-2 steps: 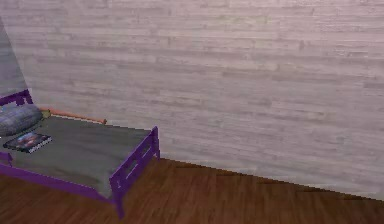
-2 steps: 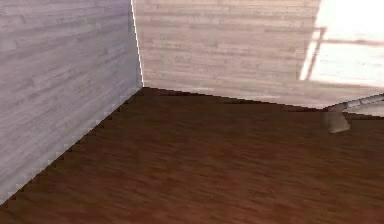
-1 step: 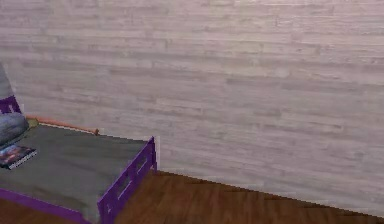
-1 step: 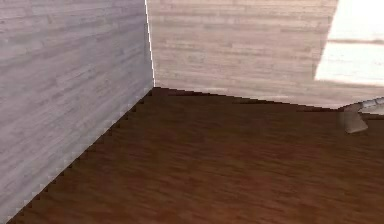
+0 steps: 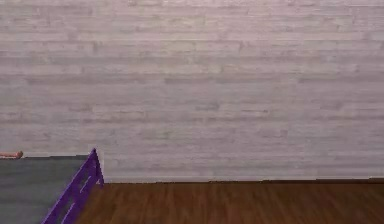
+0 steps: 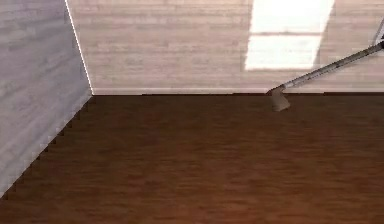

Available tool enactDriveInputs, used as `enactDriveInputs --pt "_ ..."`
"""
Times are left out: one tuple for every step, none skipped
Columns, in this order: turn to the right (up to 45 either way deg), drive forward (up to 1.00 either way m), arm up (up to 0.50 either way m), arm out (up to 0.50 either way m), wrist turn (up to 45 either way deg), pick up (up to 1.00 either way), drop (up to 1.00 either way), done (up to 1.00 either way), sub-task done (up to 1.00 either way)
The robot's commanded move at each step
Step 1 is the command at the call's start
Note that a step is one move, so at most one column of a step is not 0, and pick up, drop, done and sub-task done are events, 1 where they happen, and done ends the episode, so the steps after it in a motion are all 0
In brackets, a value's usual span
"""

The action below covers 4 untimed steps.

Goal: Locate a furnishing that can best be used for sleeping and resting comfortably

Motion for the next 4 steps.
enactDriveInputs --pt "0.0 0.35 0.0 0.0 0.0 0.0 0.0 0.0 0.0" --pt "-45.0 0.0 0.0 0.0 0.0 0.0 0.0 0.0 0.0" --pt "-21.0 0.0 0.0 0.0 0.0 0.0 0.0 0.0 0.0" --pt "0.0 0.0 0.0 0.0 0.0 0.0 0.0 1.0 0.0"
